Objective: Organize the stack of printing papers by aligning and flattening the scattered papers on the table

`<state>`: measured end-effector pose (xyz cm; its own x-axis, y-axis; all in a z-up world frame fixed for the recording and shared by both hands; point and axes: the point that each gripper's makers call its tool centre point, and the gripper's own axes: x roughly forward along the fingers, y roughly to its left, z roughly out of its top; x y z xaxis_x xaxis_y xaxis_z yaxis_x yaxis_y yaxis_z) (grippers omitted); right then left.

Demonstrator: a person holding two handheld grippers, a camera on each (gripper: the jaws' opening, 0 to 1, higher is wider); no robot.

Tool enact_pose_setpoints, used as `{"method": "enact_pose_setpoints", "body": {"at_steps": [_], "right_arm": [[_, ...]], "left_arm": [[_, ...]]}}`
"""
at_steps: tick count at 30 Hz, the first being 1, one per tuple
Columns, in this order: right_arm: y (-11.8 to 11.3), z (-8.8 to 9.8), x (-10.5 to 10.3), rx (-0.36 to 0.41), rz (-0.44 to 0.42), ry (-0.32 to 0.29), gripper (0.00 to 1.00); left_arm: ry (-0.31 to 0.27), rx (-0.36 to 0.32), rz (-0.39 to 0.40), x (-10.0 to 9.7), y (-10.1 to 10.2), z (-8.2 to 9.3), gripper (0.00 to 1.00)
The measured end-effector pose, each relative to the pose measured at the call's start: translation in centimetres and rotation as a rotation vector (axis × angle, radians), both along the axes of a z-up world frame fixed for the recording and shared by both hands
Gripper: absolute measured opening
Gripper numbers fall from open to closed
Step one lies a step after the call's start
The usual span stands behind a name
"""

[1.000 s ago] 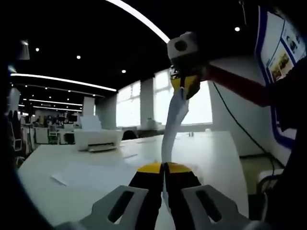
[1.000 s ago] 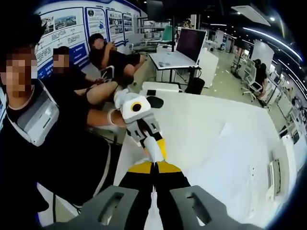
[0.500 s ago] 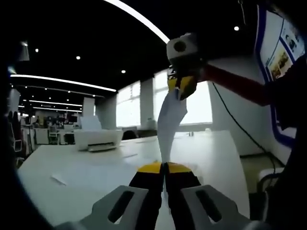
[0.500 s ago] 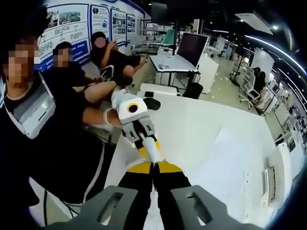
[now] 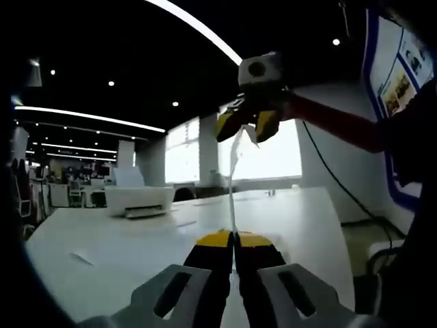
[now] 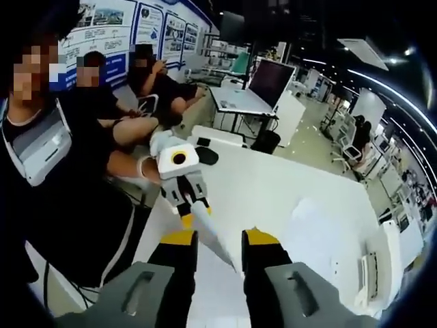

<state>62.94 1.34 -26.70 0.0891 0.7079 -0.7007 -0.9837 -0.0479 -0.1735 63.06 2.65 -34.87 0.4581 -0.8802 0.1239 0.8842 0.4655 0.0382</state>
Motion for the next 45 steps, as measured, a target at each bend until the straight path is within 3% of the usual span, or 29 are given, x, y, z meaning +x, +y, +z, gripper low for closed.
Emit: {"method": "enact_pose_setpoints", "body": {"at_steps": [3,12,17,22,25,32,39,42,45], "right_arm": [[0.1,0.1,0.2,0.009,0.008,-0.022,0.27],[0.4,0.0,0.0,0.02,0.028,-0.037,0.28],[0.6,0.3,-0.1,0.052,0.036,-0.041,0.41],[0.3,0.4,0.2,0.063,0.029,-0.053,0.41],[0.1,0.6,0.0,0.089,0.02,-0.038,0.42],[-0.2,2.0,1.0,0.185,-0.007,-0.087,0.41],[0.0,3.1,1.1,0.248,-0.025,-0.091,0.45],[-0.3,3.6,1.6,0.275,-0.036,-0.125,0.43],[-0.8,4.3,2.0,0.336,-0.071,-0.138,0.43]], "left_arm": [[-0.001,-0.002,0.001,0.0,0.0,0.1,0.06],[-0.008,0.0,0.004,0.1,0.1,0.1,0.06],[0.004,-0.014,0.006,0.3,0.3,0.0,0.06],[0.012,-0.025,0.007,0.3,0.4,0.0,0.06],[0.015,-0.029,0.009,0.4,0.6,-0.1,0.06],[0.031,-0.039,0.017,0.4,0.9,-0.5,0.06],[0.035,-0.042,0.02,0.4,1.1,-0.5,0.06],[0.034,-0.044,0.024,0.4,1.2,-0.4,0.06],[0.035,-0.046,0.028,0.4,1.4,-0.5,0.06]]}}
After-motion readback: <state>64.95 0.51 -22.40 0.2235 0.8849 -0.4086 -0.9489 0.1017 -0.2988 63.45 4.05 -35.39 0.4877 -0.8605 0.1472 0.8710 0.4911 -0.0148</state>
